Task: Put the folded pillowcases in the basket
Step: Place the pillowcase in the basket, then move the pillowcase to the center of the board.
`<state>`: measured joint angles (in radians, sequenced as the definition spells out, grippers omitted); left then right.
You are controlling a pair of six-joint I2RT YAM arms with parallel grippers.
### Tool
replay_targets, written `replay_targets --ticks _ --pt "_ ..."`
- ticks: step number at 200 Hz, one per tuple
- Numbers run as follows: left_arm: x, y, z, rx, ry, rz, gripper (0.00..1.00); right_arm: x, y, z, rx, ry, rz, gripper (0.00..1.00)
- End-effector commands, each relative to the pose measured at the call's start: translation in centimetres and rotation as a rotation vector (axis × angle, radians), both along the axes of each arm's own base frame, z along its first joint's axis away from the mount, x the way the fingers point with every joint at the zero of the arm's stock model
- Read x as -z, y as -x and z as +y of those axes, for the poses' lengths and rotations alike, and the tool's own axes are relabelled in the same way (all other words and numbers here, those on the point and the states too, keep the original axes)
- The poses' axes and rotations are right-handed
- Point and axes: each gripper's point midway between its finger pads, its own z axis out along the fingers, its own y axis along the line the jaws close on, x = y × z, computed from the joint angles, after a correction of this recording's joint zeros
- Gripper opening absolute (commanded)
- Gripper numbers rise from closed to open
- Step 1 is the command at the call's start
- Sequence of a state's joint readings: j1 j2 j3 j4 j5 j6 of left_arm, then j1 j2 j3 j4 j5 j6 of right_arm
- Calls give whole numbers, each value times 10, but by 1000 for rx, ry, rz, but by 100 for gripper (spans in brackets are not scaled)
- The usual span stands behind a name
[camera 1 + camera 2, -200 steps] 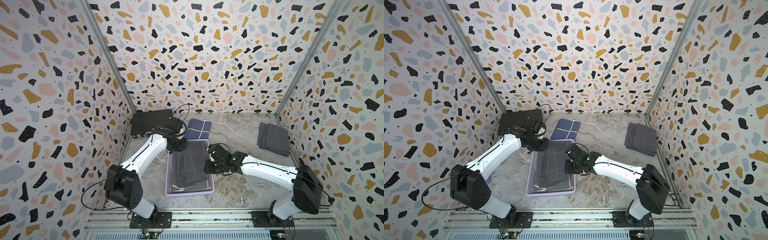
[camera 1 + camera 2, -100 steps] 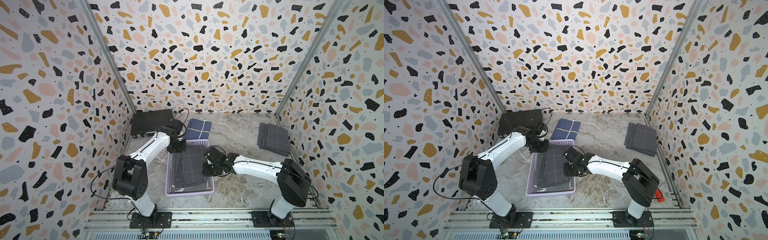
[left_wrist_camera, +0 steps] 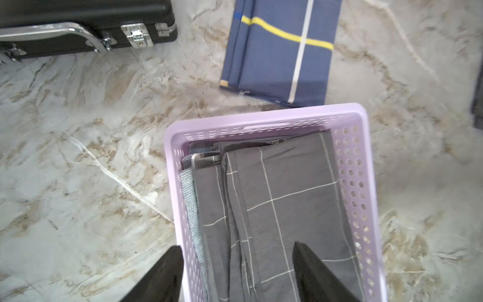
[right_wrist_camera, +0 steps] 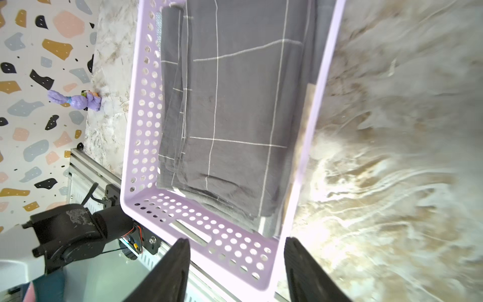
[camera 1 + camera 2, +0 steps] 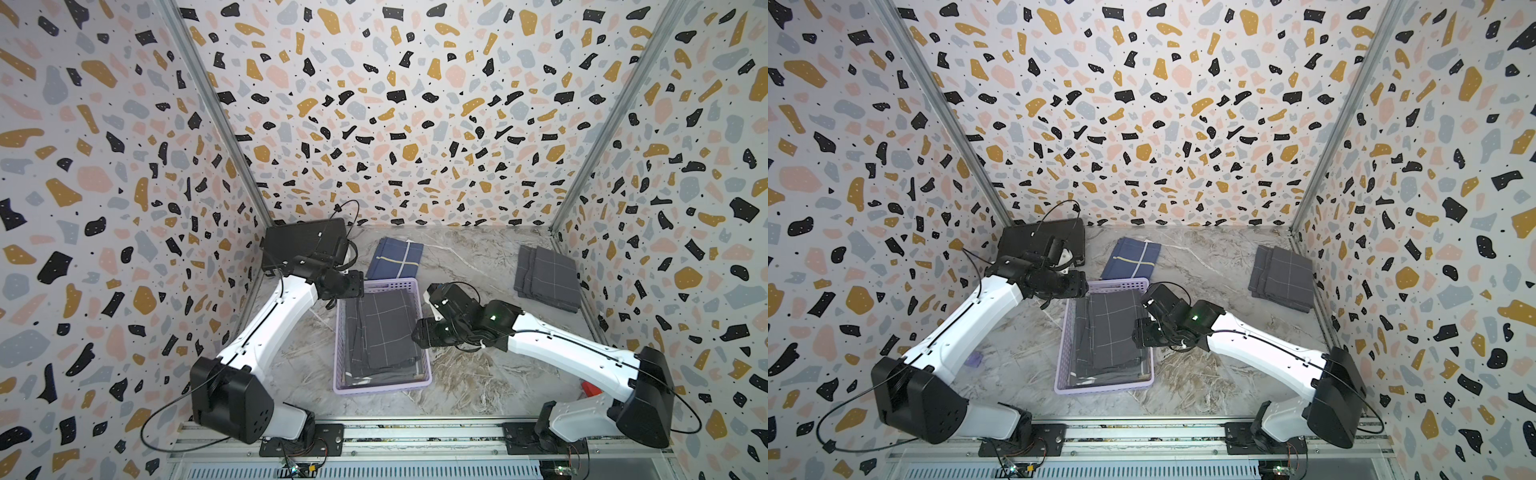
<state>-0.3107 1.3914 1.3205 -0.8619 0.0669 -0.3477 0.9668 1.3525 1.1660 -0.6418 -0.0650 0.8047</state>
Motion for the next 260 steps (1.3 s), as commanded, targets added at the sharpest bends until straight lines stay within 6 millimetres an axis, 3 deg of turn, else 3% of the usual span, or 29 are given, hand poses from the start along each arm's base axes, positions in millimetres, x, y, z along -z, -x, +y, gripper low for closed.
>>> replay_targets --ticks 1,46,83,140,181,210,238,260 --pt "-5 19 -11 25 83 19 68 11 -8 -67 66 203 -40 62" --pt "3 69 -24 95 80 8 63 10 -53 -184 305 251 -25 62" --pt "9 73 -38 136 105 8 63 21 -113 -232 471 254 49 62" --pt "16 73 -60 180 160 -10 64 64 -224 -327 839 87 190 58" --pt "28 72 -80 199 233 1 64 78 -270 -384 961 108 187 54" --pt "34 69 -91 228 236 16 63 113 -276 -401 990 148 288 47" --pt "28 65 -97 232 252 3 63 145 -267 -388 964 123 392 38" --pt "23 65 -99 238 262 -7 63 154 -262 -363 928 9 426 34"
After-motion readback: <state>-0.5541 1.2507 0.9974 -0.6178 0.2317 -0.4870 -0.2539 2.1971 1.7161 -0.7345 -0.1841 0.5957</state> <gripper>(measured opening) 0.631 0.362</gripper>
